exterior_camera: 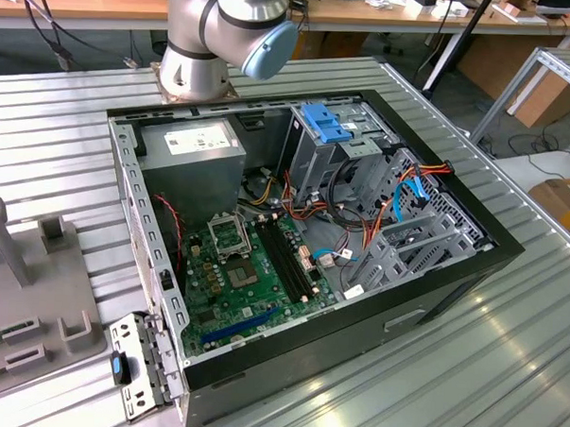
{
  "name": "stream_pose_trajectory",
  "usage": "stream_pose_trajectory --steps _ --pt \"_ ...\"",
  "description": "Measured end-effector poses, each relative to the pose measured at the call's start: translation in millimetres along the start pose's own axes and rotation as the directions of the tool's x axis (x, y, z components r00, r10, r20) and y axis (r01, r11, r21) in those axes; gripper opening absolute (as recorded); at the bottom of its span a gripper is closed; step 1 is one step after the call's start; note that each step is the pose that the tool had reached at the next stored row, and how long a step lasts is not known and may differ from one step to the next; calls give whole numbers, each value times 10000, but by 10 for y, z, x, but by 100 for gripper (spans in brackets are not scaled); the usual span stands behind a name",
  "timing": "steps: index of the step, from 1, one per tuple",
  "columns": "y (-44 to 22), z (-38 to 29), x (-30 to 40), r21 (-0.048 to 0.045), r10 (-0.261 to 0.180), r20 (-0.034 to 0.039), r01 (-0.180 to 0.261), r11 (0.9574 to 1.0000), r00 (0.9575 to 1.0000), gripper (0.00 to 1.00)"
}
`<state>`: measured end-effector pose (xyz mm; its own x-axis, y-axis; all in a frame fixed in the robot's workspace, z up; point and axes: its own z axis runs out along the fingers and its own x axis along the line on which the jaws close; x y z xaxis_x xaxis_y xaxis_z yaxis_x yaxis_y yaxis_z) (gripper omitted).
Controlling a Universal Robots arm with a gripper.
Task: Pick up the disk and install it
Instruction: 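Pick up the disk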
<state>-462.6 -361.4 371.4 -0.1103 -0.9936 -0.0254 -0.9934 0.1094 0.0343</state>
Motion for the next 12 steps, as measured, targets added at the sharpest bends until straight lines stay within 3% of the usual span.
stream_pose_trajectory --steps 7,12 --pt "-49 -1 -9 -19 -623 -21 623 9981 9981 11" --pt "-65 -1 -11 -19 -654 -22 654 9979 9979 11"
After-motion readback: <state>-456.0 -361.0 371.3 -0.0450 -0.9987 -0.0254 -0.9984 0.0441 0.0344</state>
